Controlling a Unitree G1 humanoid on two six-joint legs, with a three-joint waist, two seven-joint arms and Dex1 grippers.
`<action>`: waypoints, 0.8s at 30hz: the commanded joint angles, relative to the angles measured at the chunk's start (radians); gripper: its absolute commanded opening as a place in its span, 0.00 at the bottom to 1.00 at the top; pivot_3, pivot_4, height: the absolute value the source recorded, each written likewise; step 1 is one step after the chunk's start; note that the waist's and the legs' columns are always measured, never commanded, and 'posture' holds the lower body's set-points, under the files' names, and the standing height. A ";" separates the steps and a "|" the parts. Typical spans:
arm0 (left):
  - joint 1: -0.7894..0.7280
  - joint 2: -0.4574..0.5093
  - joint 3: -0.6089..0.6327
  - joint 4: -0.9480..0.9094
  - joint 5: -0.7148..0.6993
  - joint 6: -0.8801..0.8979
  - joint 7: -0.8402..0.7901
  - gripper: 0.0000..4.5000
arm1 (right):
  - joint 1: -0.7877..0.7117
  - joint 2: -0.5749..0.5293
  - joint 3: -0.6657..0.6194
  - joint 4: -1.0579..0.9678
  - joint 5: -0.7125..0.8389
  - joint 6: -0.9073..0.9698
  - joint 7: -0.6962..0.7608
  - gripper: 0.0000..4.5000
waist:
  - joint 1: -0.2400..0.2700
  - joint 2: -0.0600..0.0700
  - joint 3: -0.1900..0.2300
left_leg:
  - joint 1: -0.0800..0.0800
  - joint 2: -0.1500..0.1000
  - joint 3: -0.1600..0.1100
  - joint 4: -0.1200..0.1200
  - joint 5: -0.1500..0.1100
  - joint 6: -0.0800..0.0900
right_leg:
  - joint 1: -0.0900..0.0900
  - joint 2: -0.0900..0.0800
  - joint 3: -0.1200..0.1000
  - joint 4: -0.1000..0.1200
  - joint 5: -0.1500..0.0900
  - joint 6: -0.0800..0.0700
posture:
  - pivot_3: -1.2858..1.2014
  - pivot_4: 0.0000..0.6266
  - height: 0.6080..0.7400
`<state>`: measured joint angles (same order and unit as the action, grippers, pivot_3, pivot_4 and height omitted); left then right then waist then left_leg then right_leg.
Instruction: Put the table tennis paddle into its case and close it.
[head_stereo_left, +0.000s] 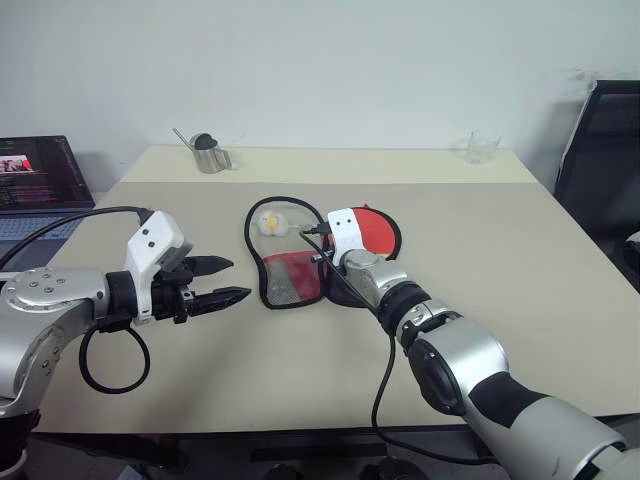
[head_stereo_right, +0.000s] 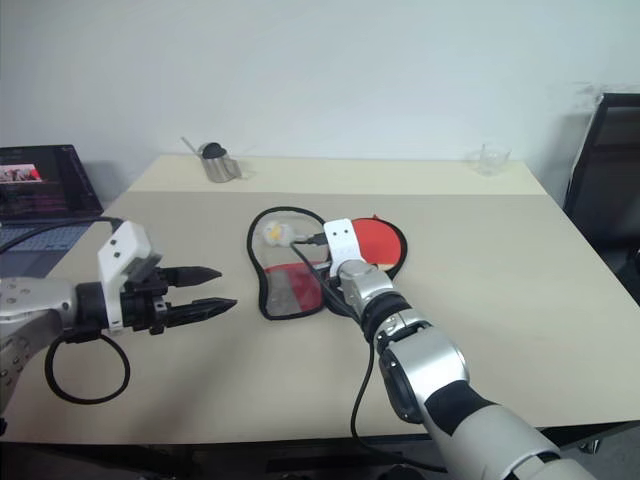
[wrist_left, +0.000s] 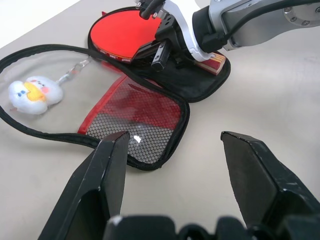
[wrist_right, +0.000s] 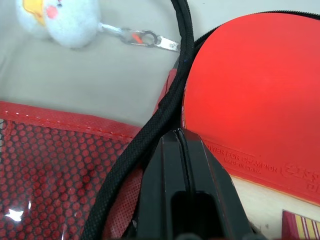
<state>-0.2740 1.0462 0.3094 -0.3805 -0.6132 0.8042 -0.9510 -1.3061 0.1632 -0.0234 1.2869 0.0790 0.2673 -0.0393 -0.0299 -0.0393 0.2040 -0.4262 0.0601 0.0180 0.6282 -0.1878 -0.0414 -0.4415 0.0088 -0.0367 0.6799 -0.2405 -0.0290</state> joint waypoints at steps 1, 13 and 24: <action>-0.014 0.018 0.018 -0.013 -0.008 -0.004 0.000 0.71 | -0.032 0.042 -0.022 -0.009 -0.005 -0.017 -0.016 0.00 | 0.000 0.000 0.000 | 0.000 0.000 0.000 0.000 0.000 0.000 | 0.000 0.000 0.000 0.000 0.000 0.000 | 0.52 0.24 1.00; 0.001 0.006 0.020 0.000 0.007 -0.008 0.020 0.71 | -0.071 0.036 -0.097 -0.044 0.061 -0.020 0.039 0.00 | 0.000 0.000 0.000 | 0.000 0.000 0.000 0.000 0.000 0.000 | 0.000 0.000 0.000 0.000 0.000 0.000 | 0.52 0.24 1.00; -0.027 -0.023 -0.015 0.138 0.082 -0.081 0.059 0.71 | -0.082 -0.199 -0.070 -0.482 0.174 0.376 0.428 0.00 | 0.015 -0.001 0.000 | 0.000 0.002 -0.002 -0.001 0.000 0.000 | 0.000 0.005 -0.002 -0.001 0.000 -0.001 | 0.52 0.24 1.00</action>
<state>-0.2776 1.0135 0.2804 -0.2519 -0.5440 0.7539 -0.8861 -1.4101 0.0254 -0.1221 0.9041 0.2640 0.5750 0.3118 -0.0147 -0.0400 0.2035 -0.4258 0.0622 0.0162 0.6277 -0.1879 -0.0415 -0.4413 0.0139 -0.0386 0.6793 -0.2406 -0.0300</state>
